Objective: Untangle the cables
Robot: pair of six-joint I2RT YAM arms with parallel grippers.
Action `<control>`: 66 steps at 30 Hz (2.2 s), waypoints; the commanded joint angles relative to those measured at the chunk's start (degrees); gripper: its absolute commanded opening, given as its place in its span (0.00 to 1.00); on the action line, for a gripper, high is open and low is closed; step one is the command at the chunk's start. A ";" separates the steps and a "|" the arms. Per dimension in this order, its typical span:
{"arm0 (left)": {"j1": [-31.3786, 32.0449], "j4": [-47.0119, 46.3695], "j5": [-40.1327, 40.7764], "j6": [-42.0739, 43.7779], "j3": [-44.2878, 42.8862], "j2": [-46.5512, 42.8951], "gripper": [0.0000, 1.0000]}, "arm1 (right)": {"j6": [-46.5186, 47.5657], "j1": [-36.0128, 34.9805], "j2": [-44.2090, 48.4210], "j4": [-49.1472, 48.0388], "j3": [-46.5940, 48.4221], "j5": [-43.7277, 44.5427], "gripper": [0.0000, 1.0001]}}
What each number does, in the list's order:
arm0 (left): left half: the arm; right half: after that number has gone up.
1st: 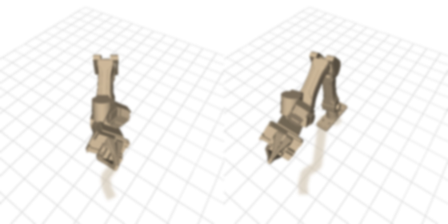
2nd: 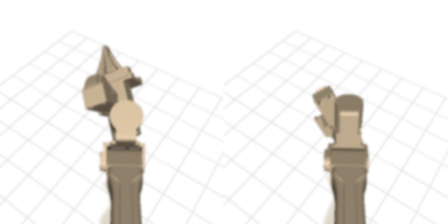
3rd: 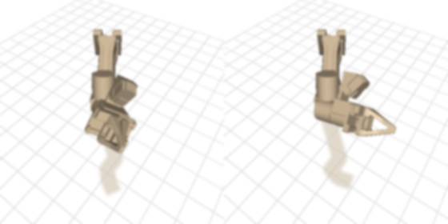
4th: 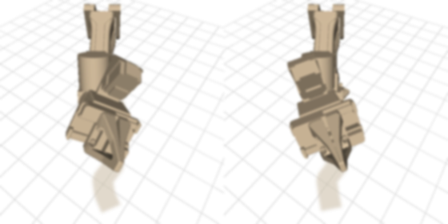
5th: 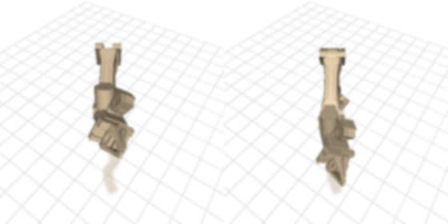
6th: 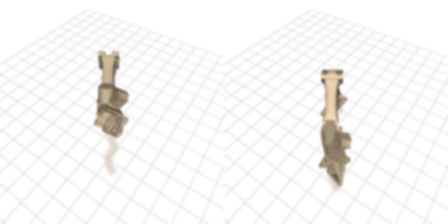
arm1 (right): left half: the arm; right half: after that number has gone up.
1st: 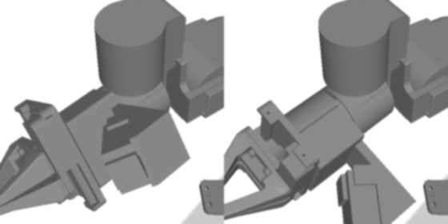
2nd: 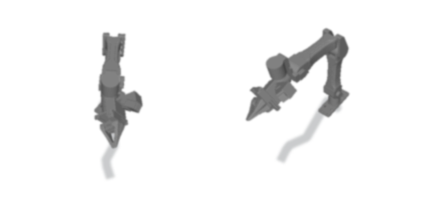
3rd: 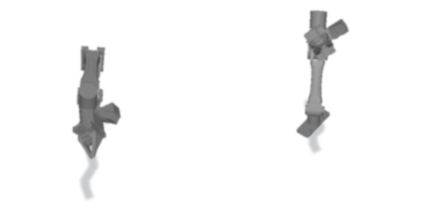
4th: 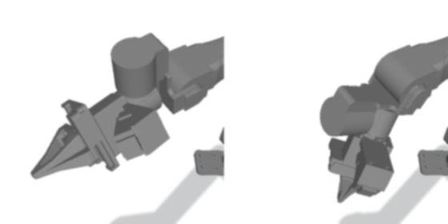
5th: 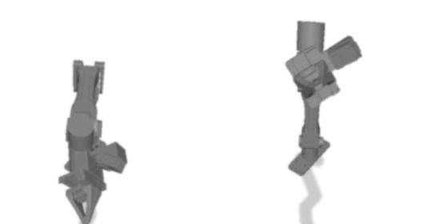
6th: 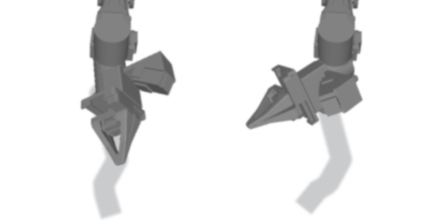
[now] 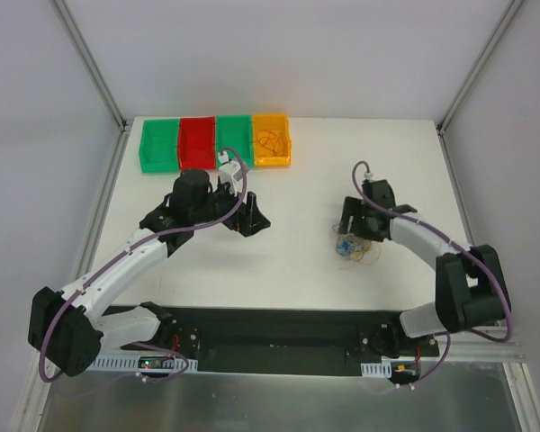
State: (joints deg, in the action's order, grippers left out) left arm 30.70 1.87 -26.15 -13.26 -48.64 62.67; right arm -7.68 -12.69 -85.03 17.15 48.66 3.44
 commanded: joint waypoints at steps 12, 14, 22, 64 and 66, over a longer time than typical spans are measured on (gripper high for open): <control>1.29 3.76 -13.84 -7.29 -8.39 13.86 0.61 | -10.86 -11.75 27.81 -10.31 -15.71 -14.71 0.82; 1.99 3.84 -14.62 -9.85 -11.02 16.94 0.54 | -11.47 -11.75 28.60 -9.15 -15.61 -14.07 0.77; 6.12 7.18 -16.47 -7.14 -19.56 29.60 0.35 | -13.76 -15.43 27.20 -14.33 -17.90 -20.32 0.45; 10.08 7.80 -0.66 -4.94 -16.40 39.02 0.61 | -11.49 -23.79 29.76 1.65 57.47 -25.34 0.01; 9.82 7.80 -0.30 -5.11 -16.22 38.75 0.61 | -9.82 -23.79 27.91 3.32 62.93 -23.49 0.01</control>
State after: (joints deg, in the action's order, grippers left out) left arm 41.12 9.78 -29.23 -17.74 -65.60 104.62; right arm -23.00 -36.27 -54.24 14.17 102.41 -24.03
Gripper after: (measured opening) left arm 0.615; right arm 0.013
